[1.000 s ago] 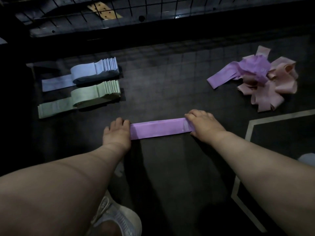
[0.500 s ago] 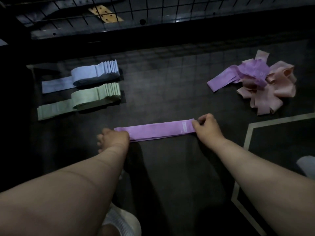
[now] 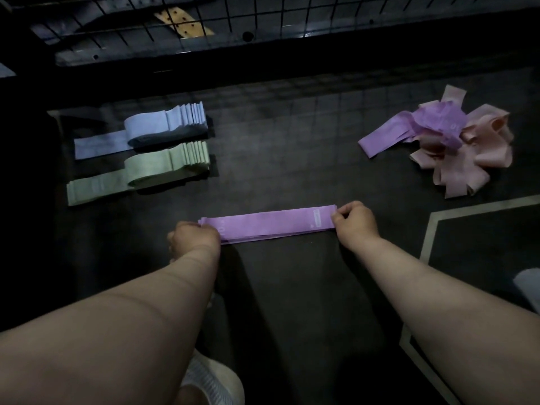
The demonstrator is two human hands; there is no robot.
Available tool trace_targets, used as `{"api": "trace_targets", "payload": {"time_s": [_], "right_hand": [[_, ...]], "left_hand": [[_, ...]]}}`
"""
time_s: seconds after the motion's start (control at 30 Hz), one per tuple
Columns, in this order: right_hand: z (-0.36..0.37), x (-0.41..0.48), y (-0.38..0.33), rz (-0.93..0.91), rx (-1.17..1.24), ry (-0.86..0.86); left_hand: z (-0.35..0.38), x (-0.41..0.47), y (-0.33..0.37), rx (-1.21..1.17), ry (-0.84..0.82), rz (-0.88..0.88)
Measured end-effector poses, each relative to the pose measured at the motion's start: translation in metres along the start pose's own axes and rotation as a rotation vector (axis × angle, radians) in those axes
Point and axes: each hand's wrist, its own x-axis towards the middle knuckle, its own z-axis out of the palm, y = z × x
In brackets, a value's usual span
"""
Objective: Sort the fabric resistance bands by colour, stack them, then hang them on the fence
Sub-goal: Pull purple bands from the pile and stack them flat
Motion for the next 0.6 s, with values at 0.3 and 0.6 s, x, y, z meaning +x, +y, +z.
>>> {"api": "trace_targets", "payload": {"time_s": [0.3, 0.6], "right_hand": [[0.0011, -0.0003, -0.0038, 0.025, 0.013, 0.014], [0.0005, 0.0013, -0.0084, 0.063, 0.047, -0.028]], "left_hand": [[0.0037, -0.0036, 0.0003, -0.098, -0.030, -0.040], [0.0070, 0.0003, 0.0002, -0.339, -0.049, -0.139]]}}
